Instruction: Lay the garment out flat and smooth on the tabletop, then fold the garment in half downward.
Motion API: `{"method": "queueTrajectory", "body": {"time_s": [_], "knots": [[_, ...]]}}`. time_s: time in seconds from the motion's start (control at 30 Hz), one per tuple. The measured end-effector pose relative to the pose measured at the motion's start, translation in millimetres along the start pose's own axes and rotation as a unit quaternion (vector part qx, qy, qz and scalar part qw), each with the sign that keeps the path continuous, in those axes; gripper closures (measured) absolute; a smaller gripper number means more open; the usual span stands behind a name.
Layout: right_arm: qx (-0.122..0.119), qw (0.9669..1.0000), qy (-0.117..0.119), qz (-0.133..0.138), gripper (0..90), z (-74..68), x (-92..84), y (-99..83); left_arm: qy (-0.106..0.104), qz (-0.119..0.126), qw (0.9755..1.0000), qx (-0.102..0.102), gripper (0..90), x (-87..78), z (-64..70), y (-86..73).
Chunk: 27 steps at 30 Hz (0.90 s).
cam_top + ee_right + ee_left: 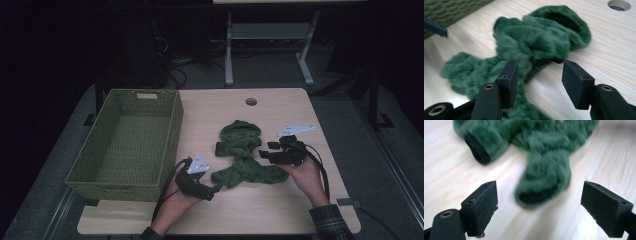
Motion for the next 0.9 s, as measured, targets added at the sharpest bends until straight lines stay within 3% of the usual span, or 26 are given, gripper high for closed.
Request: {"method": "queueTrajectory", "body": {"time_s": [0.1, 0.23, 0.33, 0.57, 0.7, 0.9], "knots": [[-0.005, 1.0000, 0.006, 0.004, 47.2, -7.2, -0.4, 3.5, -0.003, -0.007, 1.0000, 0.001, 13.4, -1.3, 2.7, -9.1], [-0.022, 0.9995, 0.021, 0.011, 47.3, -27.0, 0.4, 13.2, -0.004, -0.020, 0.9998, 0.007, 13.4, -1.5, 7.5, -26.2], [-0.033, 0.9987, 0.036, 0.014, 49.5, -41.2, 4.8, 16.9, -0.008, -0.029, 0.9996, -0.001, 13.4, -0.1, 6.0, -35.0], [-0.058, 0.9960, 0.067, 0.012, 54.8, -79.4, 20.0, 24.1, -0.007, -0.037, 0.9993, 0.008, 12.7, 1.9, 7.7, -44.4], [-0.068, 0.9939, 0.087, 0.008, 57.1, -99.2, 27.3, 27.6, -0.002, -0.030, 0.9992, 0.027, 12.6, 2.8, 6.5, -46.4], [-0.091, 0.9892, 0.115, 0.008, 66.2, -126.7, 40.4, 31.7, -0.006, -0.024, 0.9994, 0.026, 12.6, 2.6, 6.3, -47.1]]}}
Point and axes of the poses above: each handheld gripper's, and its own axes: x roughly forward along the jaws, y roughly out of its top, z roughly to its right, the point moved 9 cm from there along x, roughly forward along the jaws, and after that the axes turned 13 degrees about -x, right-handed, at the moved point
